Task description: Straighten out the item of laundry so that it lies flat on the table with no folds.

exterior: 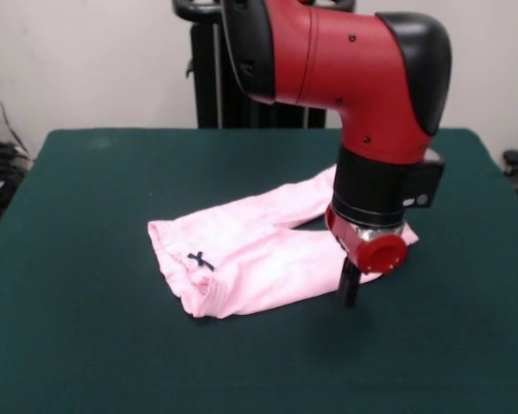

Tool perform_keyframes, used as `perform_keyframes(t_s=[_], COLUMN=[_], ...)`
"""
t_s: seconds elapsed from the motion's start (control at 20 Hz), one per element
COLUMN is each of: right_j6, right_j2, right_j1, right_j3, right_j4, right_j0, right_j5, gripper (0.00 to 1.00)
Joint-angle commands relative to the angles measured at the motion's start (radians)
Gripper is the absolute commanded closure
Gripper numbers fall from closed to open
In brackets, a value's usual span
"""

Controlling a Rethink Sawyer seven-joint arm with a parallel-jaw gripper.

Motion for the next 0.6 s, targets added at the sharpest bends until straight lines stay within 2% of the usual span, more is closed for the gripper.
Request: perform_keyframes(t_s=[0.05, 0.4, 0.6], right_j6=[0.015, 0.055, 0.072], right_j2=[0.117, 0.105, 0.055], right_j1=[-0.011, -0.012, -0.016], right_j3=[0.08, 0.085, 0.065], right_j4=[0.05, 0.087, 0.094], right_j0=[0.022, 0.045, 0.074], right_j5=[0.076, 0.158, 0.233], gripper=[1.0, 1.0, 1.0])
